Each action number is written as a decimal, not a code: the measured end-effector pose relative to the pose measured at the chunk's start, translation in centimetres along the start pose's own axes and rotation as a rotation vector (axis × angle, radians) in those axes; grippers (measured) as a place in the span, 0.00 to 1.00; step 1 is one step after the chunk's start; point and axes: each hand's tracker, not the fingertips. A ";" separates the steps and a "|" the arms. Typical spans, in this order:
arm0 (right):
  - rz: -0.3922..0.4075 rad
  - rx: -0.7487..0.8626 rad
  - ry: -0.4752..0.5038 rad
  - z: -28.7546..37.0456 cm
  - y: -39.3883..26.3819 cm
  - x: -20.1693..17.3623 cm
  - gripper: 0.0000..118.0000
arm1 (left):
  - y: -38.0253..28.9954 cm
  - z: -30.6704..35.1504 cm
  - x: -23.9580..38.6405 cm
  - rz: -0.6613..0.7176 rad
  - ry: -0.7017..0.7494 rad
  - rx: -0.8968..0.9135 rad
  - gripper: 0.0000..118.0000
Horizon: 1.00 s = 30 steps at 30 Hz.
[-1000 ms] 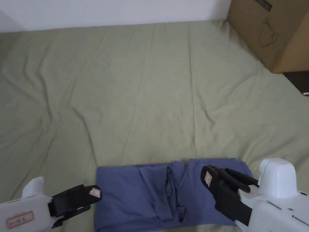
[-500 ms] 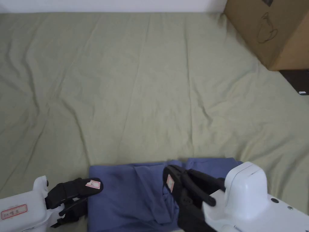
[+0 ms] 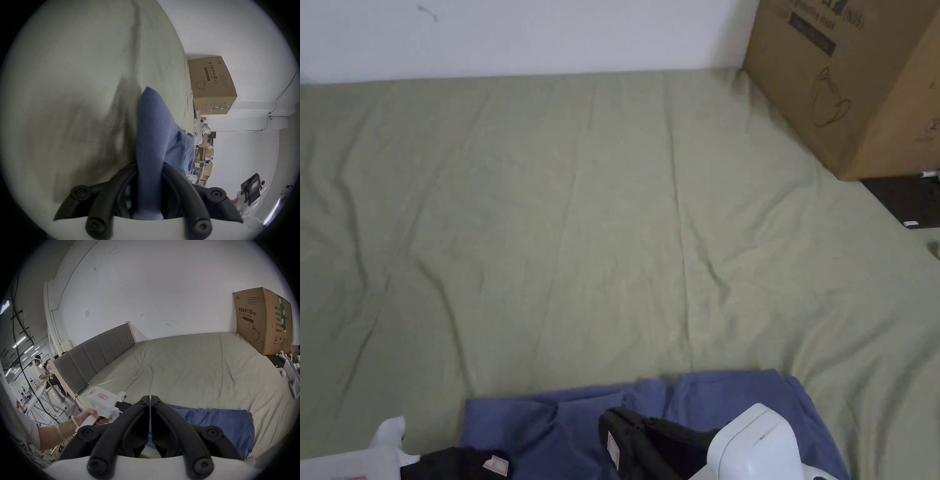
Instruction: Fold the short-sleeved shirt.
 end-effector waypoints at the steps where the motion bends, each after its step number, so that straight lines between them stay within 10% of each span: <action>1: -0.003 -0.004 -0.006 0.0 -0.2 0.1 0.03 | 0.1 1.2 0.1 -0.014 0.010 0.014 0.14; 12: -0.109 -0.039 -0.090 0.8 -2.8 3.0 0.03 | 0.5 11.4 -0.6 -0.052 0.241 0.114 0.14; 30: -0.157 -0.038 -0.126 1.9 -3.5 6.0 0.03 | -0.4 11.0 0.4 -0.095 0.173 0.199 0.17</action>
